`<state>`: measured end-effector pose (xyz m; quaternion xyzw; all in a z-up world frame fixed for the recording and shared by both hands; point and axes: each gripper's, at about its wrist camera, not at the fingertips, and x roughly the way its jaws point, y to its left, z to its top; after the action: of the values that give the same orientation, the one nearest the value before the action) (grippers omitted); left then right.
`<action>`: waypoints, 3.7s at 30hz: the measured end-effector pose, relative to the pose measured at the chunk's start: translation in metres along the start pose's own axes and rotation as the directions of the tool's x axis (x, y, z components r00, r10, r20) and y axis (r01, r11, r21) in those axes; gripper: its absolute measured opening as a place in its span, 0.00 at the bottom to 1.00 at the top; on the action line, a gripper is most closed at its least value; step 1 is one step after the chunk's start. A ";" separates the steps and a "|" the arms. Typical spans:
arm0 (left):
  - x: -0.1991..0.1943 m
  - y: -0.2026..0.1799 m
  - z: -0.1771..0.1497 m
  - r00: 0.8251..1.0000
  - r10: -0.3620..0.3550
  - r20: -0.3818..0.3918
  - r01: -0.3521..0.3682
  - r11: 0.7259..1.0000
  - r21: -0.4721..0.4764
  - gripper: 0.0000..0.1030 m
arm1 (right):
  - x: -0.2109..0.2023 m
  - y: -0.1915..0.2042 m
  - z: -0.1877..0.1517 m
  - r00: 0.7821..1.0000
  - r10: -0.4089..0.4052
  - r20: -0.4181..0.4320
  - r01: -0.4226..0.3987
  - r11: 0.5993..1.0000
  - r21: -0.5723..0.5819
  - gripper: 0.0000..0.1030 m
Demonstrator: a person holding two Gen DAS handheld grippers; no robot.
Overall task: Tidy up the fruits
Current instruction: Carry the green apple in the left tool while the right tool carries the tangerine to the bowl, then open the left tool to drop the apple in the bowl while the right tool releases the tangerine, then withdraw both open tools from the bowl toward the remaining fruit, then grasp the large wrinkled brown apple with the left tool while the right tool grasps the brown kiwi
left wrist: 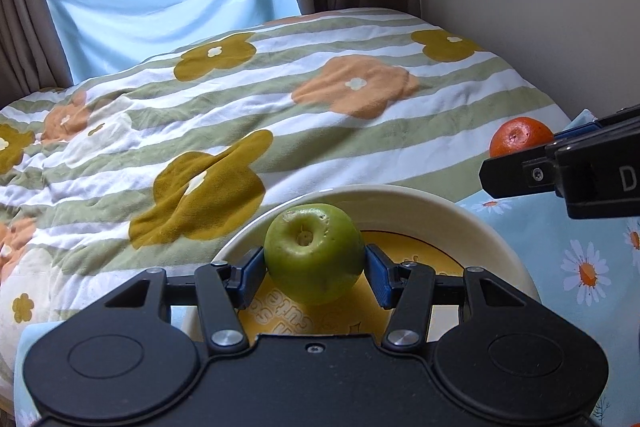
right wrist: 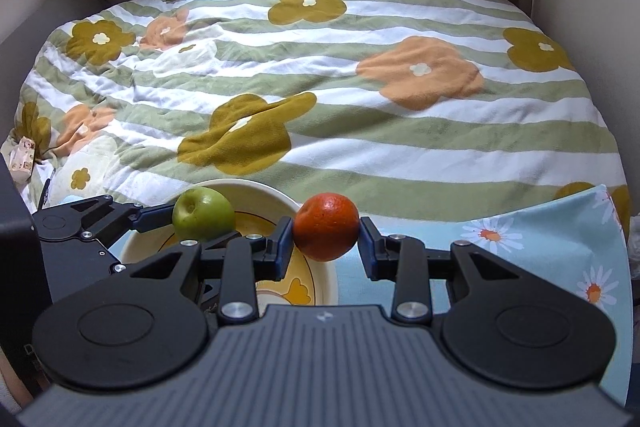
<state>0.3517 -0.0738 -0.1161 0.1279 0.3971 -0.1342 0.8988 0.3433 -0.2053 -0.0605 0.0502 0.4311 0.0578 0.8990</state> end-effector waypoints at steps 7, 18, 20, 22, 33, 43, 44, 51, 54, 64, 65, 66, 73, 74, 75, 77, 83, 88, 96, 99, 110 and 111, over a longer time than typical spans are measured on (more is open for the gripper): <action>-0.008 0.000 -0.004 0.999 0.013 0.047 -0.014 1.000 0.026 0.89 | 0.000 -0.004 0.000 1.000 -0.008 -0.003 0.008 1.000 0.006 0.48; -0.056 0.032 -0.011 0.998 0.059 0.033 -0.057 0.997 -0.044 0.91 | 0.004 0.009 -0.003 1.000 0.017 -0.013 -0.017 0.998 -0.056 0.48; -0.065 0.037 -0.013 0.997 0.071 0.036 -0.068 0.995 -0.070 0.91 | 0.008 0.015 -0.002 0.999 0.037 -0.022 -0.038 0.997 -0.070 0.48; -0.073 0.042 -0.015 0.996 0.077 0.041 -0.073 0.993 -0.095 0.91 | 0.012 0.021 -0.003 0.998 0.056 -0.028 -0.058 0.994 -0.096 0.48; -0.090 0.054 -0.031 0.994 0.097 0.044 -0.090 0.985 -0.150 0.92 | 0.047 0.044 -0.019 0.992 0.109 -0.057 -0.119 0.972 -0.204 0.48; -0.105 0.055 -0.032 0.993 0.093 0.071 -0.080 0.981 -0.177 0.92 | 0.031 0.048 -0.020 0.998 0.024 0.053 -0.011 0.973 -0.232 1.00; -0.108 0.055 -0.031 0.993 0.096 0.074 -0.081 0.981 -0.178 0.92 | 0.027 0.046 -0.018 0.998 0.025 0.054 -0.012 0.974 -0.225 1.00; -0.134 0.047 -0.029 0.987 0.124 0.105 -0.104 0.978 -0.180 0.92 | -0.002 0.035 -0.016 0.997 0.007 0.075 0.008 0.981 -0.194 1.00; -0.151 0.042 -0.029 0.983 0.135 0.123 -0.112 0.977 -0.184 0.92 | -0.024 0.031 -0.015 0.996 0.000 0.088 0.015 0.985 -0.172 1.00; -0.226 0.018 -0.041 0.964 0.171 0.201 -0.121 0.964 -0.238 0.97 | -0.115 0.016 -0.031 0.988 -0.008 0.155 0.031 0.988 -0.150 1.00; -0.234 0.015 -0.044 0.962 0.179 0.208 -0.126 0.961 -0.244 0.97 | -0.126 0.016 -0.035 0.986 -0.006 0.164 0.031 0.988 -0.153 1.00; -0.243 0.011 -0.048 0.958 0.189 0.214 -0.133 0.958 -0.252 0.98 | -0.136 0.015 -0.039 0.985 -0.002 0.173 0.029 0.988 -0.154 1.00; -0.291 -0.014 -0.077 0.937 0.249 0.243 -0.173 0.940 -0.295 0.98 | -0.193 0.011 -0.078 0.976 0.044 0.214 -0.004 0.983 -0.184 1.00; -0.296 -0.018 -0.083 0.934 0.261 0.245 -0.184 0.937 -0.297 0.98 | -0.199 0.010 -0.083 0.975 0.051 0.217 -0.009 0.982 -0.191 1.00; -0.301 -0.022 -0.088 0.930 0.272 0.246 -0.194 0.935 -0.298 0.98 | -0.203 0.010 -0.088 0.974 0.059 0.218 -0.016 0.980 -0.197 1.00; -0.308 -0.030 -0.098 0.925 0.291 0.243 -0.215 0.930 -0.297 0.98 | -0.212 0.006 -0.098 0.973 0.082 0.216 -0.037 0.978 -0.205 1.00; -0.309 -0.039 -0.125 0.929 0.301 0.215 -0.235 0.928 -0.288 0.98 | -0.223 0.001 -0.128 0.969 0.137 0.206 -0.084 0.965 -0.249 1.00; -0.292 -0.035 -0.145 0.941 0.292 0.168 -0.239 0.930 -0.278 0.98 | -0.215 0.001 -0.148 0.966 0.185 0.179 -0.124 0.945 -0.304 1.00; -0.243 -0.020 -0.177 0.954 0.277 0.117 -0.240 0.936 -0.258 0.98 | -0.173 0.003 -0.171 0.955 0.261 0.144 -0.197 0.915 -0.351 1.00; -0.224 -0.015 -0.186 0.955 0.281 0.094 -0.252 0.936 -0.245 0.98 | -0.153 0.005 -0.181 0.951 0.289 0.112 -0.225 0.892 -0.391 1.00; -0.170 0.004 -0.198 0.976 0.218 -0.008 -0.213 0.941 -0.263 0.96 | -0.099 0.011 -0.204 0.953 0.304 0.018 -0.256 0.830 -0.495 1.00; -0.167 0.006 -0.198 0.978 0.209 -0.011 -0.204 0.941 -0.271 0.95 | -0.095 0.013 -0.204 0.953 0.301 0.009 -0.256 0.826 -0.501 1.00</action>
<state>0.1107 0.0221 -0.1190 0.0435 0.3881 0.0151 0.9205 0.1239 -0.1987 -0.1128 -0.1167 0.3498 0.2946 0.8816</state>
